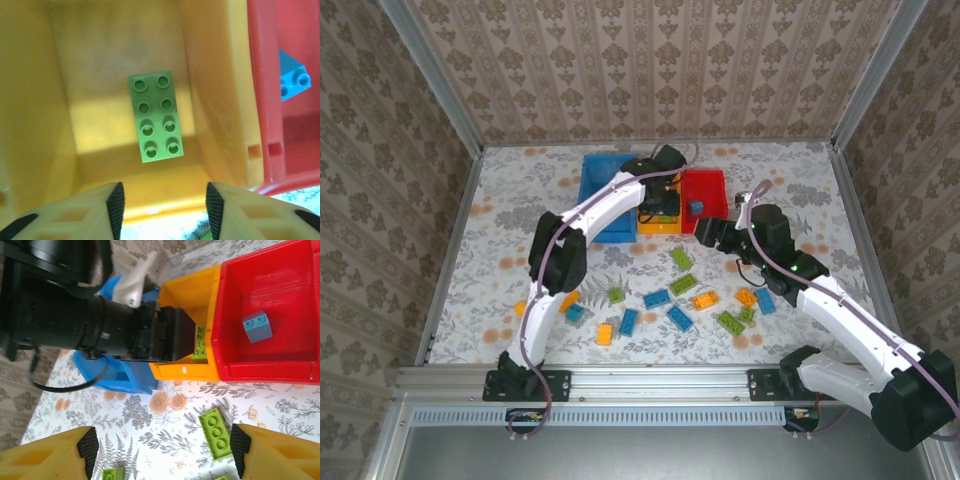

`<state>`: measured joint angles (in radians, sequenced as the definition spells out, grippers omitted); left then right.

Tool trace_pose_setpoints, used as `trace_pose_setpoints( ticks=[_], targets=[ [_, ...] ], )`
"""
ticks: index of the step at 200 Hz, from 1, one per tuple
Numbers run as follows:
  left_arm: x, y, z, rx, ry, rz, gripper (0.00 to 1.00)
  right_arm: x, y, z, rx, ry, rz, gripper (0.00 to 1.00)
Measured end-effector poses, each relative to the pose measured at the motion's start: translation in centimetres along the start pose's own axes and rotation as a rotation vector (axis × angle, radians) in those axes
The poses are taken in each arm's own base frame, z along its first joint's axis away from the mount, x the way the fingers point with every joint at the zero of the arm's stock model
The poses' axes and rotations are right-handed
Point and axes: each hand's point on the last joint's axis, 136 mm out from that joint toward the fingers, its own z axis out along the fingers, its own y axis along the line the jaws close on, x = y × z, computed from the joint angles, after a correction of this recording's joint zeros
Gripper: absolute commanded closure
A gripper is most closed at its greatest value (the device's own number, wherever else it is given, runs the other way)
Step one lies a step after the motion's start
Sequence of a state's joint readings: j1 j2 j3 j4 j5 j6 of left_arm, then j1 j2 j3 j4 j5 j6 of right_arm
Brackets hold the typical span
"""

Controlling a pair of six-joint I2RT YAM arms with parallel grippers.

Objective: Sort the legos into containers by color

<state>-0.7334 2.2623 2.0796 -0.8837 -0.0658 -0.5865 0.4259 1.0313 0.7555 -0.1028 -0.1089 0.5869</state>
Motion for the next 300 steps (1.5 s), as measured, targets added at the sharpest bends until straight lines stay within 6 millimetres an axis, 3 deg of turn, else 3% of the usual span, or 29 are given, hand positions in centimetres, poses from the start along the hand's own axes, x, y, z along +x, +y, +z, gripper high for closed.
trace_pose_setpoints(
  ticks=[21, 41, 58, 79, 97, 118, 159, 194, 230, 258, 271, 300],
  targets=[
    [0.9, 1.5, -4.1, -0.008, -0.038, -0.034, 0.44, 0.1, 0.9, 0.2, -0.013, 0.015, -0.085, 0.26],
    [3.1, 4.2, -9.7, -0.007, -0.093, -0.109, 0.43, 1.6, 3.7, 0.5, -0.079, 0.061, -0.228, 0.25],
    [6.0, 7.9, -13.8, -0.007, -0.134, -0.217, 0.42, 4.0, 6.3, 1.0, -0.152, 0.118, -0.355, 0.24],
    [10.9, 13.4, -15.5, -0.057, -0.123, -0.364, 0.41, 7.5, 8.7, 1.7, -0.239, 0.194, -0.481, 0.22],
    [15.7, 18.1, -15.4, -0.143, -0.064, -0.478, 0.38, 10.1, 10.6, 2.2, -0.311, 0.239, -0.565, 0.2],
    [20.2, 22.0, -15.6, -0.227, 0.0, -0.588, 0.32, 12.5, 12.2, 2.8, -0.384, 0.279, -0.619, 0.19],
    [25.1, 27.0, -16.2, -0.323, 0.037, -0.839, 0.23, 16.1, 13.3, 4.6, -0.471, 0.388, -0.648, 0.19],
    [27.1, 29.4, -14.7, -0.393, 0.142, -0.977, 0.22, 17.5, 16.0, 5.1, -0.585, 0.444, -0.651, 0.18],
    [28.3, 30.9, -12.9, -0.413, 0.218, -1.024, 0.23, 17.4, 19.2, 5.1, -0.684, 0.444, -0.647, 0.18],
    [29.3, 31.4, -11.0, -0.407, 0.266, -1.028, 0.27, 17.2, 19.9, 5.2, -0.705, 0.444, -0.63, 0.18],
    [29.4, 31.4, -10.1, -0.399, 0.285, -1.018, 0.33, 17.2, 19.9, 5.1, -0.705, 0.445, -0.629, 0.18],
    [28.6, 31.6, -8.7, -0.372, 0.272, -0.989, 0.6, 17.2, 19.9, 5.2, -0.701, 0.449, -0.615, 0.18]
  ],
)
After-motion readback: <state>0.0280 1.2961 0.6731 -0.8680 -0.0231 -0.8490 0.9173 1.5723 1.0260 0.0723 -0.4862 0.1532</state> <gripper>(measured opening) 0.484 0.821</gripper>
